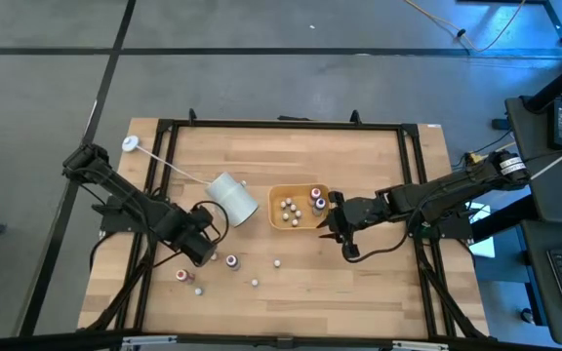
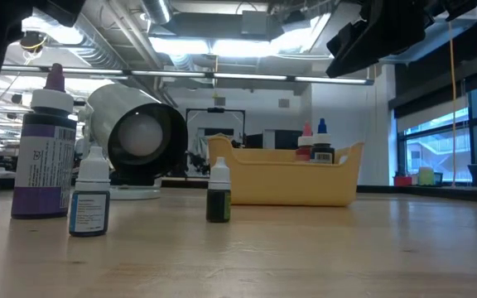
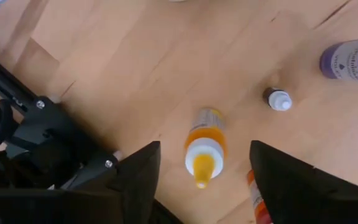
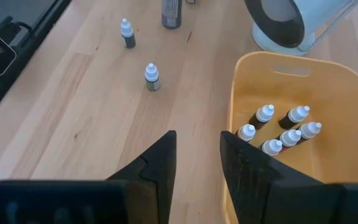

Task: Pick & Place food coloring
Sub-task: Put the large yellow food coloring bottle into the yellow bin

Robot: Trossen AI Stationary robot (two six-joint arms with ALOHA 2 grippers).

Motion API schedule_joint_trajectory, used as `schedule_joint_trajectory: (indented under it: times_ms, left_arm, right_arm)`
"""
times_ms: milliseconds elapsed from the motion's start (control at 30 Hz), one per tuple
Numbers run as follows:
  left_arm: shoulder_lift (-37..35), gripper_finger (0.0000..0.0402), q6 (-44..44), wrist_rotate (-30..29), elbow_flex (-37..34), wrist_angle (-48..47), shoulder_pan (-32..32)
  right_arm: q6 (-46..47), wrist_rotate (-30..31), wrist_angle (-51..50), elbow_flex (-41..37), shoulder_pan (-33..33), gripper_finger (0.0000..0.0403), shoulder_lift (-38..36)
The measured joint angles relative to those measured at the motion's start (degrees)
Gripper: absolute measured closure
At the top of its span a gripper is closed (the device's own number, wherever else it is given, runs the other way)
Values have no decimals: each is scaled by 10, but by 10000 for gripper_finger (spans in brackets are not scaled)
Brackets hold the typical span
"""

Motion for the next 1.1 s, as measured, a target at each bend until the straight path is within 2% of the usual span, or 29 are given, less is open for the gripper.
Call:
schedule_joint_trajectory:
  times_ms: [167, 267, 467, 667, 800, 1100]
  left_arm:
    - [0, 144, -9, -2, 0, 6, -4]
    - [0, 144, -45, -1, 0, 3, -4]
    - [0, 150, -64, 3, -15, 0, -3]
    - [-8, 150, -65, 62, -68, 31, -2]
    - [-27, 151, -56, 55, -85, 76, -2]
    - [-30, 151, -79, 57, -86, 71, -2]
  right_arm:
    - [-1, 0, 0, 0, 0, 276, 0]
    - [-1, 0, 0, 0, 0, 276, 0]
    - [-2, 0, 1, 0, 0, 276, 0]
    - [-2, 0, 1, 0, 0, 276, 0]
    - [-2, 0, 3, 0, 0, 276, 0]
    - [-2, 0, 6, 0, 0, 276, 0]
